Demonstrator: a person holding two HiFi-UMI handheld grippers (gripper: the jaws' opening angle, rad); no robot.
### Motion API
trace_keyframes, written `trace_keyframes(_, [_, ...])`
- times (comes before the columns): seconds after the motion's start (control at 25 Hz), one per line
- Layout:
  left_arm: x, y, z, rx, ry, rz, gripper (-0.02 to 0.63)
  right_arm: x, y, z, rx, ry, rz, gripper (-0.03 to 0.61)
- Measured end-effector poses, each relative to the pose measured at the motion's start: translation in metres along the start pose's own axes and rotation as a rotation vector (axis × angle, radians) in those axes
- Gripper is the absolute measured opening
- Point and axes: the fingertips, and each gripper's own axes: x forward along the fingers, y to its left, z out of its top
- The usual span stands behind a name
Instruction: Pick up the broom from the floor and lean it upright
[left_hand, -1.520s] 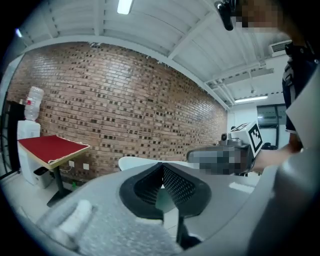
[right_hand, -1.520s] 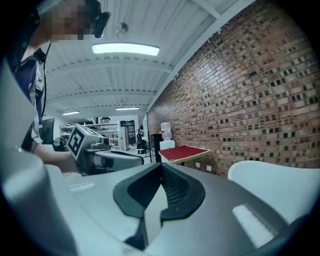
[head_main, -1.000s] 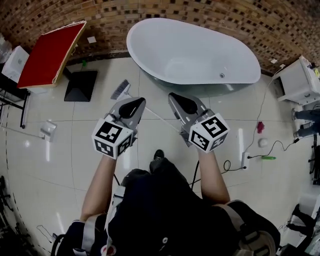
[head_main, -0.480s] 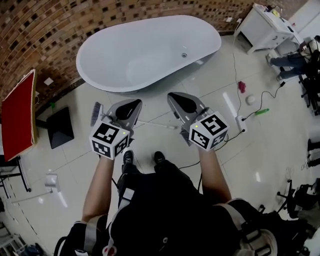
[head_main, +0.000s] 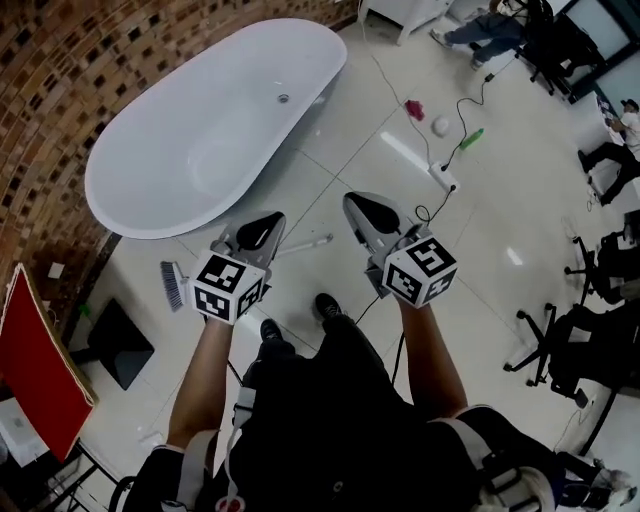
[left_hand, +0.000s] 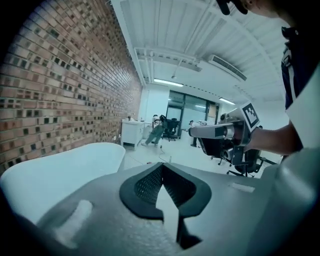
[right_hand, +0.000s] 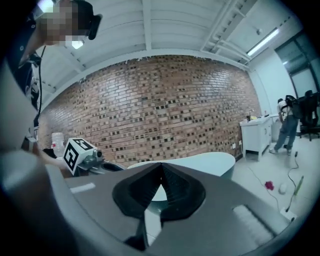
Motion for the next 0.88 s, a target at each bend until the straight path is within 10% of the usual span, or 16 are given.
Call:
trace_keyframes(0.44, [0.103,0.006,-0.101,0.036,0.182,-0.092,0.002,-0.017,-0.064,-0.089,0.063,0.008,-0.137,0.002])
trace_keyframes(0.88, [0.234,0.023,-0.283,0.106,0.372,-0.152,0.002,0.010,-0.134,-0.256,0.053,0.151,-0.147,0.001])
